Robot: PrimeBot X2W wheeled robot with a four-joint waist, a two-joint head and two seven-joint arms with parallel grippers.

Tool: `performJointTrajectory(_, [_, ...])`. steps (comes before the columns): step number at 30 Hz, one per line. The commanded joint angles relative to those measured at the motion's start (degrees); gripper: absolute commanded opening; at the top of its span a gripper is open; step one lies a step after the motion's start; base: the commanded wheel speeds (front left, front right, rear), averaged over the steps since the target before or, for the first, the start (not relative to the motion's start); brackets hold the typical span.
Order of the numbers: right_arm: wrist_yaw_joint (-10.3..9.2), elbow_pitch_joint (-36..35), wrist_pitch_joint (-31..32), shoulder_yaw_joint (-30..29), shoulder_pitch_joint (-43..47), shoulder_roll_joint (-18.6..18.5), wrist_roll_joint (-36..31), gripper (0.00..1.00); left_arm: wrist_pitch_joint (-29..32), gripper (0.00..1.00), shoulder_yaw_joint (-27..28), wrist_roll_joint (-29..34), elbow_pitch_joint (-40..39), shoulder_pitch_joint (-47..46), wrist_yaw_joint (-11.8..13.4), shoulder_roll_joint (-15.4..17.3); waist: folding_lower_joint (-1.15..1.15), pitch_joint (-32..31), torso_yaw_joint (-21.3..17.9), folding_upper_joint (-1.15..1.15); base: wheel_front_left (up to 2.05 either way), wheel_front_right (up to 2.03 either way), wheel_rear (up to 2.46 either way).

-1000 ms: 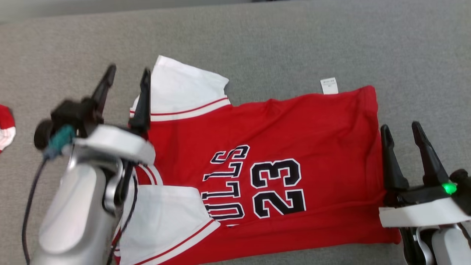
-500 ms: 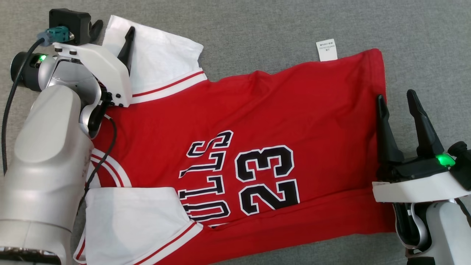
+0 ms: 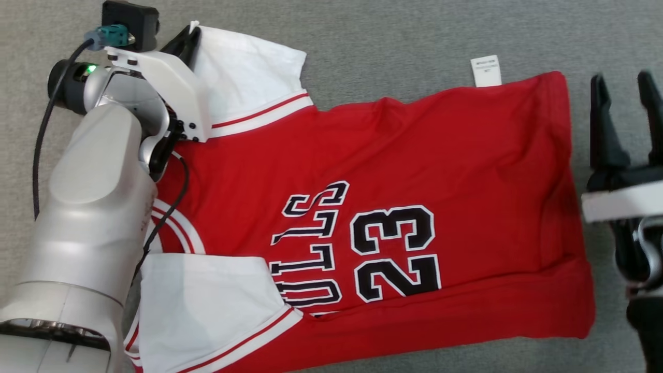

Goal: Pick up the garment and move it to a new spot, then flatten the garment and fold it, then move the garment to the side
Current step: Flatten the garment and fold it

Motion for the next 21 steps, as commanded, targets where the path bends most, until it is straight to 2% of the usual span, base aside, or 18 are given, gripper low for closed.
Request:
performJointTrajectory(1, [0.01,1.65,1.93,1.03,-3.37,-1.99,1.42,1.00,-0.73,0.00,-0.55,0.06,1.36,-0.10,-0.14,-0.12,0.00,0.62,1.35,0.00,0.00,0.00,0.00])
performJointTrajectory(8, [0.00,7.99,17.73,6.82,-11.13,-10.05,8.28,1.00,-4.18,0.00,-2.22,-0.65,3.67,-1.15,-0.44,-2.78,0.00,1.06,4.83,0.00,0.00,0.00,0.00])
performJointTrajectory(13, [0.01,6.51,29.35,10.37,-11.79,-15.53,11.73,1.00,-6.07,0.00,-3.13,-1.66,5.03,-2.03,-0.66,-3.96,0.00,1.03,6.17,0.00,0.00,0.00,0.00])
performJointTrajectory(19, [0.01,4.10,38.45,11.53,-9.52,-18.48,14.38,1.00,-7.52,0.00,-4.04,-2.55,6.28,-2.99,-0.72,-4.57,0.00,1.00,6.92,0.00,0.00,0.00,0.00])
performJointTrajectory(20, [0.01,3.65,39.70,11.28,-9.01,-18.70,14.69,0.54,-7.80,0.00,-4.22,-2.62,6.46,-3.11,-0.74,-4.65,0.00,0.98,6.97,0.00,0.00,0.00,0.00])
performJointTrajectory(21, [0.01,3.36,41.03,10.95,-8.68,-18.68,15.03,0.38,-8.07,0.00,-4.40,-2.81,6.65,-3.27,-0.78,-4.74,0.00,0.93,6.99,0.00,0.00,0.00,0.00])
